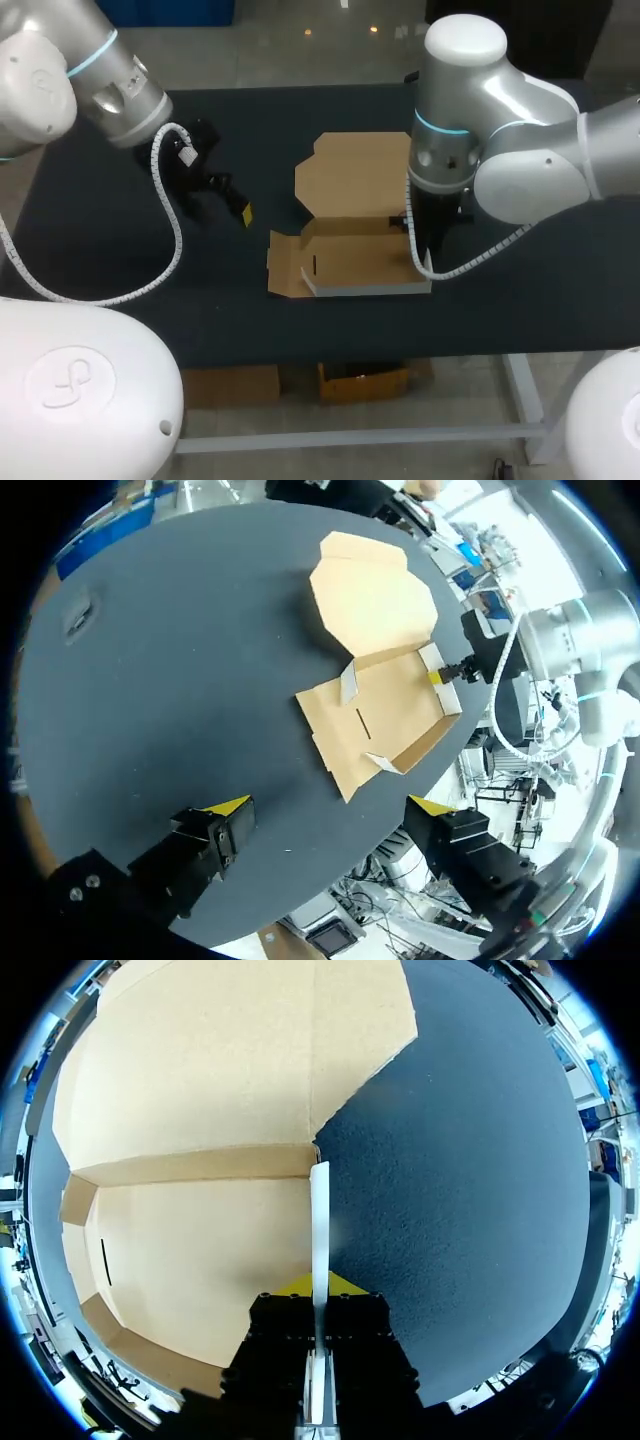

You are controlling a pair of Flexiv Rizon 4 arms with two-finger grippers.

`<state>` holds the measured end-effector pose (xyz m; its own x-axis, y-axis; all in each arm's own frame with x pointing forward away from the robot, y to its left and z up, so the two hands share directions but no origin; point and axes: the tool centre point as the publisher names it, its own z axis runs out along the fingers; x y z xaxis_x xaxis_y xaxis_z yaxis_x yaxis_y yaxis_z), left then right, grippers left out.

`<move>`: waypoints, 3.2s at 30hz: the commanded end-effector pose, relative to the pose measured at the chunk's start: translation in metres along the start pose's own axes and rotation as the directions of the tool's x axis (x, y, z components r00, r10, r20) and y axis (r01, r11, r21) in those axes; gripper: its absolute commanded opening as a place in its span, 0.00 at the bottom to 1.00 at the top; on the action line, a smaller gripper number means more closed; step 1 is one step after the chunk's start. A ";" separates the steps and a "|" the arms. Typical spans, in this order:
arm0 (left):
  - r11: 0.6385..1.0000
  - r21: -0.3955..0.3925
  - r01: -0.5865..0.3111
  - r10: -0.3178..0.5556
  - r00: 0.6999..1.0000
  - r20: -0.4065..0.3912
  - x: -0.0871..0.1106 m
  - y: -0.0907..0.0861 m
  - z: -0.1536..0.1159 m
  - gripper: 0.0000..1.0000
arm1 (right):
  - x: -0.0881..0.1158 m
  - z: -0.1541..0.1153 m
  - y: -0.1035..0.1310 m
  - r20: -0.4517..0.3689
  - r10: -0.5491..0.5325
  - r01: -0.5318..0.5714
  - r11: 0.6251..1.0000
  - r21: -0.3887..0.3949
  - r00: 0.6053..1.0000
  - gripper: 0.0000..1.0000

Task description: Assemble the packaging by folding the flat box into shape, placing the metal phone stand inside, and closing the box properly

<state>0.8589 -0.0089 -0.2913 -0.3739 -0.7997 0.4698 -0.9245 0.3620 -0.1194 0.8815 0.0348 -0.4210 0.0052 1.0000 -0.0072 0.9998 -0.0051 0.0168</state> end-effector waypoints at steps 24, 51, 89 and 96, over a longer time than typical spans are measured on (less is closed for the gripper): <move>0.952 0.192 0.237 -0.195 0.957 -0.214 0.017 0.013 0.059 1.00 | 0.000 -0.001 0.000 0.000 0.000 0.000 1.000 0.001 1.000 0.00; 0.949 0.162 0.270 -0.240 0.953 -0.183 0.007 -0.013 0.093 1.00 | 0.000 -0.001 0.000 0.000 0.000 0.000 1.000 0.001 1.000 0.00; 0.926 0.183 0.330 -0.307 0.941 -0.145 0.018 -0.027 0.130 0.00 | 0.000 -0.001 0.000 0.000 0.000 0.000 1.000 0.001 1.000 0.00; 0.921 0.210 0.328 -0.325 0.944 -0.048 0.031 -0.030 0.124 0.00 | 0.000 -0.001 0.000 0.000 0.000 0.000 1.000 0.001 1.000 0.00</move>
<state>0.8693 -0.0966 -0.3899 -0.0644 -0.7978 0.5995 -0.9902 -0.0236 -0.1377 0.8818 0.0335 -0.4211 0.0054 0.9999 -0.0085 0.9998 -0.0053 0.0166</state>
